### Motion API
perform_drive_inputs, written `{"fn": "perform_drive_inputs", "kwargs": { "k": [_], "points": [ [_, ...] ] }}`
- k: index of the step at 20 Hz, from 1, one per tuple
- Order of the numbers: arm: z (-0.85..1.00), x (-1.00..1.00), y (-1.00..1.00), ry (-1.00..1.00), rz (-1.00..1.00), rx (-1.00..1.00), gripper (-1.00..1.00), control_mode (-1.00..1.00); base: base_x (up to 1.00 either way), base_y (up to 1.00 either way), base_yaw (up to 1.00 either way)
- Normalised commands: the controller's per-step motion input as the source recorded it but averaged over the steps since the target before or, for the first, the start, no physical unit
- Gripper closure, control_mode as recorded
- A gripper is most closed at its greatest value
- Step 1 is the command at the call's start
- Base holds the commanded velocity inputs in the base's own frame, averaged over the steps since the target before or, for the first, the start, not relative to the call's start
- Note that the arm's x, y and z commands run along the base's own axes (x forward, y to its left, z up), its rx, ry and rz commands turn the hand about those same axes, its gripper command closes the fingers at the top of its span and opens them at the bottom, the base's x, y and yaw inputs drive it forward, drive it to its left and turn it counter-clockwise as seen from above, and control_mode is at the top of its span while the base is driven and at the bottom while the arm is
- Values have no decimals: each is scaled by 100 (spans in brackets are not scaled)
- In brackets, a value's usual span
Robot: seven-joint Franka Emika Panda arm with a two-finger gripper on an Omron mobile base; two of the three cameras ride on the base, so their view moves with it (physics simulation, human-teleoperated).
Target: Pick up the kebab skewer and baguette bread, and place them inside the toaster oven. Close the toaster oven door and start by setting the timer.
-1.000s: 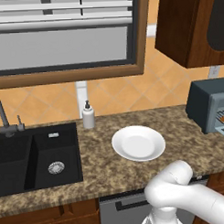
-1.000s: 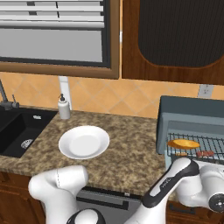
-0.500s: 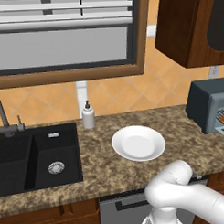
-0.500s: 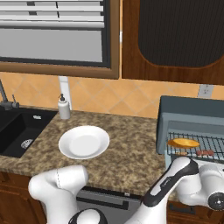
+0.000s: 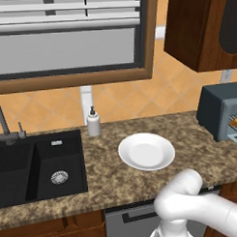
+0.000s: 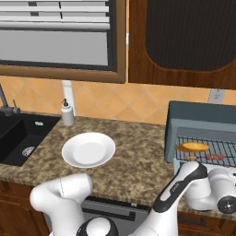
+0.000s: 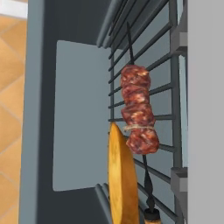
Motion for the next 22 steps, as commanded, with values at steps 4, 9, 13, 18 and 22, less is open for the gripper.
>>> {"fn": "perform_drive_inputs", "kwargs": {
  "k": [4,9,13,18,22],
  "points": [
    [0,23,0,0,0,0,-100,-100,0,0,0],
    [0,27,0,0,0,0,-100,-100,0,0,0],
    [0,24,0,0,0,0,-100,-100,0,0,0],
    [0,25,0,0,0,0,-100,-100,0,0,0],
    [0,27,0,0,0,0,-100,-100,0,0,0]
  ]
}}
